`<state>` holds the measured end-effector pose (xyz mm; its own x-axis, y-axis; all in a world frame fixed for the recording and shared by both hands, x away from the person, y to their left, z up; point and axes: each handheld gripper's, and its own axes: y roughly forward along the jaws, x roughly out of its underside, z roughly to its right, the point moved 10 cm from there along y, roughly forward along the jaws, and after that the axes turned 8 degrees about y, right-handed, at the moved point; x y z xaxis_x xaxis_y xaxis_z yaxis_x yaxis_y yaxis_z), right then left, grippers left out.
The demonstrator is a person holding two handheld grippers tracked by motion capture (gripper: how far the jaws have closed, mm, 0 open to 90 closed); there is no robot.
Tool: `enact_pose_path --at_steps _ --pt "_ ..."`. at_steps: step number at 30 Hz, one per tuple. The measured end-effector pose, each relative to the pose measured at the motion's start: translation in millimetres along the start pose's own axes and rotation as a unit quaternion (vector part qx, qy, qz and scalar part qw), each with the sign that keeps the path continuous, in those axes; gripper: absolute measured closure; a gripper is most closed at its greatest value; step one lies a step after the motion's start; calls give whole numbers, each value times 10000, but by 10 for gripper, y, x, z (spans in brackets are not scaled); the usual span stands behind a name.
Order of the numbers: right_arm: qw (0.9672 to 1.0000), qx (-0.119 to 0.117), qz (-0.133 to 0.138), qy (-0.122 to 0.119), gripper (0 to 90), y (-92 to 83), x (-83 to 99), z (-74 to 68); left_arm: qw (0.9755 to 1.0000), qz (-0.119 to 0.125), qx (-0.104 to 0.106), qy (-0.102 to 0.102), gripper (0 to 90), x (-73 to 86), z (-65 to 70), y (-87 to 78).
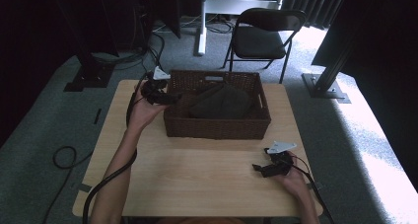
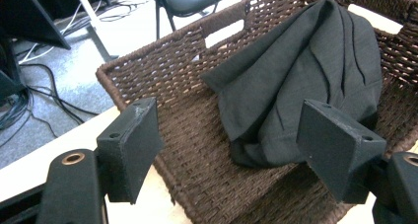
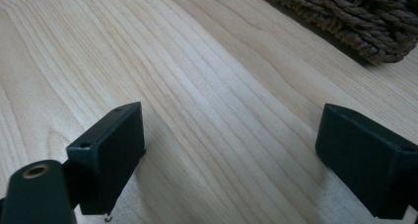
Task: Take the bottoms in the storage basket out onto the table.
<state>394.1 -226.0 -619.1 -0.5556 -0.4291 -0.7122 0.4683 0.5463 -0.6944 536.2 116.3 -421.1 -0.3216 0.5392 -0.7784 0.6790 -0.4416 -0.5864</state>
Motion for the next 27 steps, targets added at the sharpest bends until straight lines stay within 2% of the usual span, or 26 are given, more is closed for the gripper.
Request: enact_pose_path --at_steps 11,21,27 --pt "10000 -28 -4 -41 113 -15 15 -3 9999 28 43 146 244 -190 54 70" --pt "10000 30 9 12 114 -51 51 -14 9996 -125 -24 237 244 -255 41 180" --pt "10000 46 17 34 113 -93 98 -42 9995 -154 5 293 244 -303 77 250"
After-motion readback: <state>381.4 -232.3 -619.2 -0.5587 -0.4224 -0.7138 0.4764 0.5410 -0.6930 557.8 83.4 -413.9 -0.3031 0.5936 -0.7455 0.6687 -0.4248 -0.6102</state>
